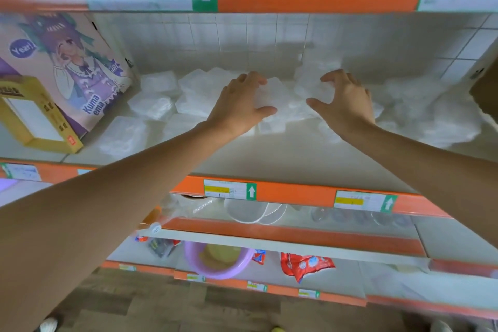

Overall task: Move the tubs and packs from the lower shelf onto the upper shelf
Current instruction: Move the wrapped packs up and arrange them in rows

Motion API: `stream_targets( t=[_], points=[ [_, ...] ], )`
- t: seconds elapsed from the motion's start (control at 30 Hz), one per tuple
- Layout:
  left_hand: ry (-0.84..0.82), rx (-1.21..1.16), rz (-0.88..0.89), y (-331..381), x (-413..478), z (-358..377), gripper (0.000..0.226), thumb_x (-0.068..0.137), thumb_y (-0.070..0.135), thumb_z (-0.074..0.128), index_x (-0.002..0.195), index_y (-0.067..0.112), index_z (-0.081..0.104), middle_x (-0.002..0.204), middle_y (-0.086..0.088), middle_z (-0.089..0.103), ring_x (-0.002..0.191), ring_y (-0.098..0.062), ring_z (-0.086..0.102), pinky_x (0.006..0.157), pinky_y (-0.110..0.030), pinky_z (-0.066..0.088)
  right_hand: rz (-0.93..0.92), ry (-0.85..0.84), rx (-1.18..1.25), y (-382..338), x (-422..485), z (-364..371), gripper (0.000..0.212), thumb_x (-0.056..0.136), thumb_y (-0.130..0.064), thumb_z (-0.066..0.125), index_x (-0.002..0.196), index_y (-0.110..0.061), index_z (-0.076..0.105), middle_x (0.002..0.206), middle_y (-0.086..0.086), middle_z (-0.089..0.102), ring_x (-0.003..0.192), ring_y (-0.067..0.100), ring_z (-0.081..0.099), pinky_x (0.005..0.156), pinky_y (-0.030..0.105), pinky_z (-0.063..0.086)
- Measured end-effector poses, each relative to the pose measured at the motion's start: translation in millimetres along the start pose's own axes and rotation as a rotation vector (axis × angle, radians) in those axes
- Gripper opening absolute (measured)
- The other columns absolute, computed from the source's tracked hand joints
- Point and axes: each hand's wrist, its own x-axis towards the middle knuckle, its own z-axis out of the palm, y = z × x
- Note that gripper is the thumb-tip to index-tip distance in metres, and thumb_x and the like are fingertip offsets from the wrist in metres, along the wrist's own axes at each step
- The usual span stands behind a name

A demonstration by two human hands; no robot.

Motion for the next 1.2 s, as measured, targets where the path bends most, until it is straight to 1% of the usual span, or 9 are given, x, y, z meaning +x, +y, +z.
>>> stream_targets(
  t=[0.1,0.23,0.37,0.5,0.67,0.77,0.97,1.07,1.2],
  points=[
    [0.009,-0.064,0.001,2,-9,-2,0.061,0.076,0.030,0.082,0.126,0.011,0.053,0.125,-0.005,0.057,0.116,-0.023,0.053,0.098,-0.033,0.041,0.003,-0.022,0.018,-7,-11,-8,0.055,0.086,-0.033,0.070,0.134,-0.019,0.047,0.137,0.001,0.053,0.126,0.025,0.047,0.106,0.038,0.037],
    [-0.007,-0.041,0.026,2,-28,-9,0.064,0.076,0.024,0.081,0.131,0.009,0.051,0.128,-0.006,0.056,0.120,-0.020,0.053,0.094,-0.023,0.037,-0.020,-0.062,0.101,-8,-29,-15,0.061,0.081,-0.033,0.074,0.134,-0.018,0.046,0.137,0.001,0.053,0.125,0.026,0.050,0.101,0.044,0.045],
    [-0.054,0.018,0.041,2,-49,-21,0.066,0.075,0.022,0.079,0.134,0.011,0.051,0.128,-0.004,0.056,0.119,-0.018,0.053,0.091,-0.020,0.035,-0.044,-0.095,0.125,-11,-48,-20,0.065,0.075,-0.033,0.078,0.131,-0.019,0.048,0.133,0.002,0.055,0.120,0.026,0.054,0.099,0.044,0.046],
    [-0.071,0.048,0.046,2,-73,-31,0.065,0.073,0.023,0.080,0.132,0.013,0.054,0.124,-0.002,0.057,0.115,-0.017,0.053,0.089,-0.017,0.034,-0.067,-0.132,0.080,-16,-71,-26,0.064,0.073,-0.036,0.078,0.129,-0.023,0.049,0.133,-0.004,0.054,0.119,0.023,0.055,0.094,0.044,0.049],
    [-0.081,0.080,0.069,8,-102,-48,0.060,0.071,0.023,0.082,0.125,0.013,0.058,0.119,-0.003,0.061,0.113,-0.020,0.055,0.089,-0.020,0.037,-0.114,-0.140,0.059,-25,-96,-37,0.063,0.074,-0.031,0.078,0.129,-0.017,0.050,0.132,-0.001,0.054,0.120,0.016,0.056,0.093,0.035,0.046],
    [-0.104,0.077,0.068,13,-118,-61,0.058,0.072,0.024,0.082,0.123,0.014,0.057,0.120,-0.001,0.063,0.114,-0.019,0.056,0.091,-0.028,0.042,-0.109,-0.143,0.070,-30,-109,-48,0.063,0.074,-0.032,0.078,0.129,-0.018,0.050,0.131,-0.001,0.054,0.118,0.016,0.056,0.090,0.034,0.048],
    [-0.157,0.103,0.073,30,-145,-93,0.061,0.075,0.030,0.080,0.128,0.019,0.054,0.127,0.004,0.061,0.118,-0.017,0.054,0.095,-0.031,0.044,-0.134,-0.132,0.081,-46,-134,-76,0.060,0.076,-0.035,0.078,0.127,-0.019,0.051,0.125,-0.003,0.054,0.109,0.010,0.055,0.082,0.028,0.045],
    [-0.169,0.134,0.106,39,-155,-113,0.062,0.076,0.034,0.079,0.130,0.021,0.052,0.129,0.007,0.059,0.120,-0.014,0.053,0.096,-0.030,0.044,-0.159,-0.137,0.064,-57,-143,-93,0.060,0.075,-0.039,0.077,0.127,-0.022,0.051,0.121,-0.007,0.054,0.106,0.009,0.055,0.079,0.028,0.045],
    [-0.151,0.154,0.143,54,-161,-144,0.063,0.074,0.035,0.080,0.130,0.022,0.053,0.128,0.009,0.061,0.118,-0.013,0.055,0.098,-0.030,0.044,-0.177,-0.124,0.052,-75,-150,-120,0.060,0.074,-0.041,0.077,0.126,-0.025,0.052,0.116,-0.011,0.054,0.107,0.011,0.057,0.084,0.031,0.048]
  ],
)
